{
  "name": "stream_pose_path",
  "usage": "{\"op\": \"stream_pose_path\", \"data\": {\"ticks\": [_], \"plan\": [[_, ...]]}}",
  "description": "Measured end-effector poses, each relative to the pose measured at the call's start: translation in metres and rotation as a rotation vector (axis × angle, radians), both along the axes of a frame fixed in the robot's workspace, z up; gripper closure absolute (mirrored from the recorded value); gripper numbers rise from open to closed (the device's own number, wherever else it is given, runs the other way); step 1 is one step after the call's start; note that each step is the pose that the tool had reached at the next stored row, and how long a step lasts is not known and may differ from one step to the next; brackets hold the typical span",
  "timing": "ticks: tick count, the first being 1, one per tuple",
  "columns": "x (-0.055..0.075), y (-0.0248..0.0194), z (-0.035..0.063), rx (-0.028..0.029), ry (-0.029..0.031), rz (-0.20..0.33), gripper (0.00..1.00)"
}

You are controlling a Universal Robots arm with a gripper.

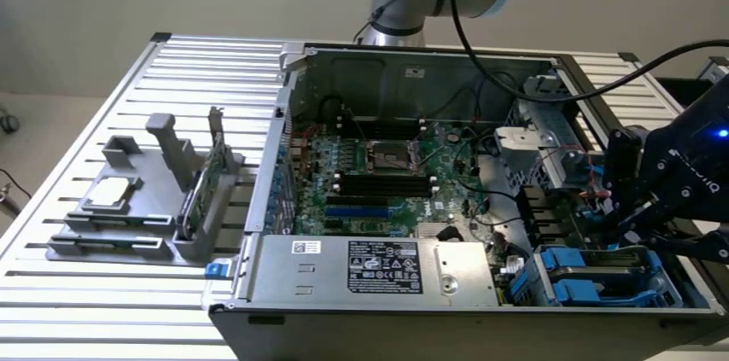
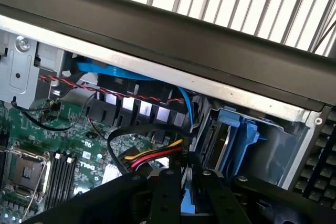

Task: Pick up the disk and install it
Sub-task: 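Insert the first disk wire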

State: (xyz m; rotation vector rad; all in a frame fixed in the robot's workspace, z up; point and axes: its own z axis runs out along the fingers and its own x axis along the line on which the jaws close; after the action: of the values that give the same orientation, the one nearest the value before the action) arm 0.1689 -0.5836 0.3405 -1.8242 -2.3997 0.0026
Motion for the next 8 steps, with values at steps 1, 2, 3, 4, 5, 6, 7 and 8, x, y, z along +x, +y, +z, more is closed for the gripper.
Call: {"op": "stream_pose_path", "data": {"ticks": [1,2,3,4,5,6,7,8], "plan": [[0.0000,-0.0001,0.0000,-0.0045,0.0013,-0.007,0.82],[0.0001,-0.0002,0.0000,-0.0088,0.0025,-0.013,0.82],[0.0001,-0.0003,0.0000,-0.0133,0.0038,-0.020,0.82],[0.0002,-0.0004,0.0001,-0.0178,0.0050,-0.027,0.82],[0.0002,-0.0004,0.0000,-0.0224,0.0063,-0.034,0.82],[0.0002,-0.0005,0.0000,-0.0267,0.0075,-0.041,0.82],[0.0003,-0.0006,0.0001,-0.0313,0.0086,-0.047,0.82],[0.0003,-0.0007,0.0001,-0.0357,0.0098,-0.054,0.82]]}}
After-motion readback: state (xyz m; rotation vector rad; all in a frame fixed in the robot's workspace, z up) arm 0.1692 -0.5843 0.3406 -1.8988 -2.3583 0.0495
